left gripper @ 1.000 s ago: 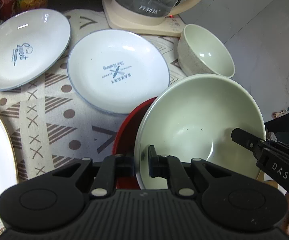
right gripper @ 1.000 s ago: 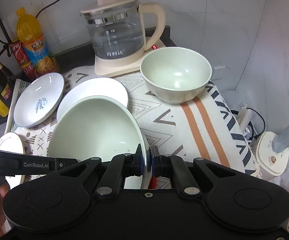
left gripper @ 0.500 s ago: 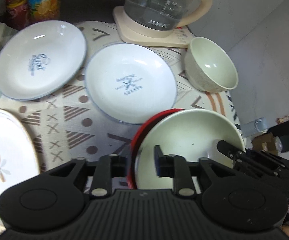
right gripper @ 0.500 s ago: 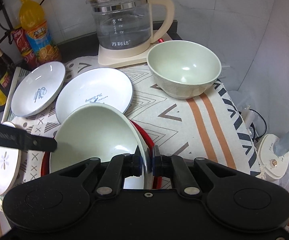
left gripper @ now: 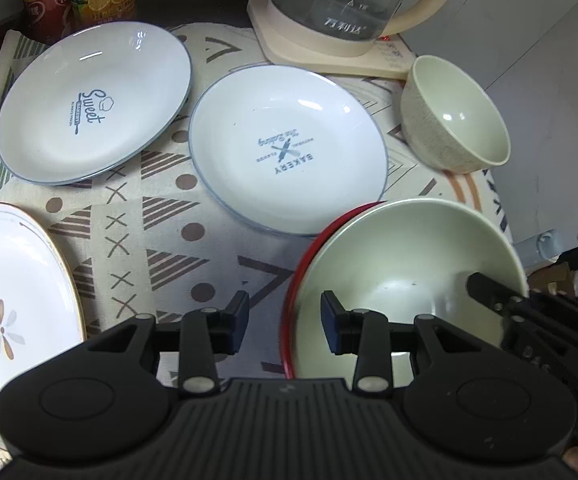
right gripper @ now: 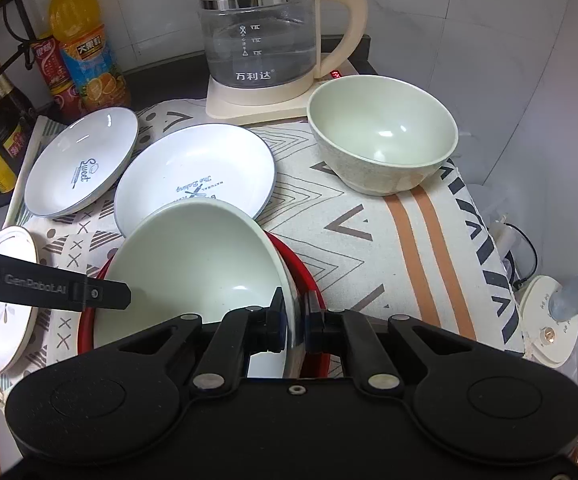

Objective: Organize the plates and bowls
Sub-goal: 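Carry the large green bowl with both grippers and lower it into the red bowl, then open both grippers to release the green bowl inside the red bowl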

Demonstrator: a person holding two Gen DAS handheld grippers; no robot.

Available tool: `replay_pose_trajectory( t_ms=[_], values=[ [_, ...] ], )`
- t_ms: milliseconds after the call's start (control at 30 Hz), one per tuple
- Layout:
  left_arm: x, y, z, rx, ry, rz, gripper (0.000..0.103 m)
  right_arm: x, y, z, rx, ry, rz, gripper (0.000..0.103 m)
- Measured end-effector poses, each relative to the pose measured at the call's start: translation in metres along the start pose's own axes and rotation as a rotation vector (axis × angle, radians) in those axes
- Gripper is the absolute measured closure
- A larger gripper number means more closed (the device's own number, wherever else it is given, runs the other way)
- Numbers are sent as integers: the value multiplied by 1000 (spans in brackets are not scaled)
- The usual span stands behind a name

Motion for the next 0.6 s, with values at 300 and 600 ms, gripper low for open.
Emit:
replay_pose_trajectory(
  t_ms=[300, 600],
  values=[
    [-1, -4, -1, 34, -25, 18, 66, 4, 4, -5, -13, -15, 39, 94],
    [-1, -7, -3, 47, -29, 38, 66, 4, 11, -11, -26, -22, 77, 92]
  ],
)
Point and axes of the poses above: each gripper's, at about its wrist camera, not at the fingertips, and z roughly the way its jaws point, x to its right, y to its underside, the point moved 10 cm from there along z, roughly the way its jaws point, and after that the axes turned 6 degrees about -y, right-handed, at the moved point
